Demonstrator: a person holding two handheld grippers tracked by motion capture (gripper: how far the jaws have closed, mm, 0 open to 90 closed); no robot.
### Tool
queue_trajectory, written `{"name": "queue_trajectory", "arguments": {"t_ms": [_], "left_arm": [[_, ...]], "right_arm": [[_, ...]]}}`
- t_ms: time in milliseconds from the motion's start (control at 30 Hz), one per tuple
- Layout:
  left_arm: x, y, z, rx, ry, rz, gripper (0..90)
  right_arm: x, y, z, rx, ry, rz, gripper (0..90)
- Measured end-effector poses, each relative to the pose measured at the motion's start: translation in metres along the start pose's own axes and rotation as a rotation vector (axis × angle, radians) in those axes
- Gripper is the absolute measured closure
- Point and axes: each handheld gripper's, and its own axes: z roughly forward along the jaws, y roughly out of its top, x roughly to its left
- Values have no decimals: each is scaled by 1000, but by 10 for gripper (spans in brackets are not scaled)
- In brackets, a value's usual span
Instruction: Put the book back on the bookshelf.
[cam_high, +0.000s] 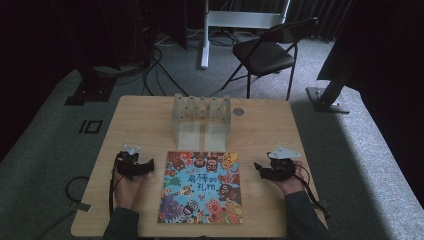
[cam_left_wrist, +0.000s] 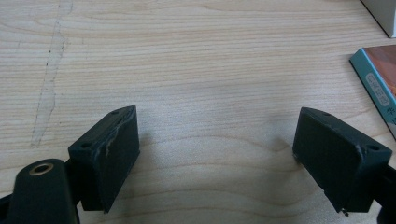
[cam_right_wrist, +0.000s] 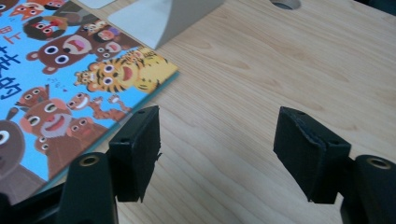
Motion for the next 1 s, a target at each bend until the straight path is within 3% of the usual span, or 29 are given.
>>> {"name": "queue_trajectory", "arguments": {"t_ms": [200, 400, 533, 667, 900, 1000], "left_arm": [[-3, 1, -4, 4, -5, 43, 240], [0, 0, -3, 5, -20, 24, 250], [-3, 1, -5, 1, -20, 46, 303], [-1, 1, -5, 4, -36, 33, 323], [-1, 0, -5, 0, -39, 36, 324], [-1, -2, -4, -22, -39, 51, 324]], "right_arm": [[11, 16, 5, -12, 23, -48, 370], [19, 28, 13, -6, 41, -86, 370], [22, 32, 19, 3, 43, -92, 378], [23, 32, 27, 13, 56, -86, 389], [24, 31, 40, 33, 76, -75, 380], [27, 33, 44, 43, 92, -96, 348]]}}
